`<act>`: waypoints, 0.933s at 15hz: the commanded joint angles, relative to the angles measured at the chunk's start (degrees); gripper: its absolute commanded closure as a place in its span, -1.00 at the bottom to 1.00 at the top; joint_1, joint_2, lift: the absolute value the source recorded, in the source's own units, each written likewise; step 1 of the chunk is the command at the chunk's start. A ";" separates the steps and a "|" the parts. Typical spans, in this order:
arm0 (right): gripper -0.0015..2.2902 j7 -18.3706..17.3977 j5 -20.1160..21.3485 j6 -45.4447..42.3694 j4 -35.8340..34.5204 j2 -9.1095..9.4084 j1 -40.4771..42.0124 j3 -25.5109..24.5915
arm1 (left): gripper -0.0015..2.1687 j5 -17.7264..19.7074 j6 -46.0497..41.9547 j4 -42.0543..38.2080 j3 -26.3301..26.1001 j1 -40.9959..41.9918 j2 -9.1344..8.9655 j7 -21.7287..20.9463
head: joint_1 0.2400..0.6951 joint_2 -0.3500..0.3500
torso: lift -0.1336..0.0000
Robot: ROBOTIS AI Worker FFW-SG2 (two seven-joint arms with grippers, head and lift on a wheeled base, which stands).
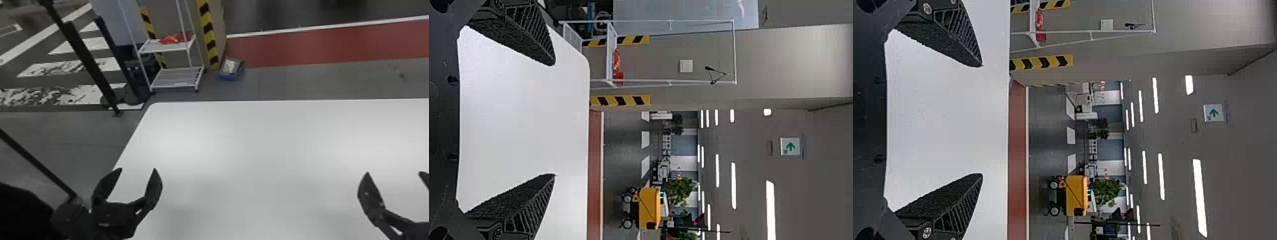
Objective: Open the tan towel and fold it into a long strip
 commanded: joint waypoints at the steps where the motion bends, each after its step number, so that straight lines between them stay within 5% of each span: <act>1: -0.92 0.00 0.00 0.08 0.03 -0.01 -0.01 0.00 | -0.93 0.00 0.00 0.00 0.00 0.00 -0.41 0.00 | 1.00 0.79 | -0.81; 14: -0.92 0.00 -0.09 0.25 0.73 -0.10 -0.27 0.00 | -0.93 0.00 0.17 0.79 -0.18 -0.35 -0.41 -0.09 | 1.00 0.78 | -0.81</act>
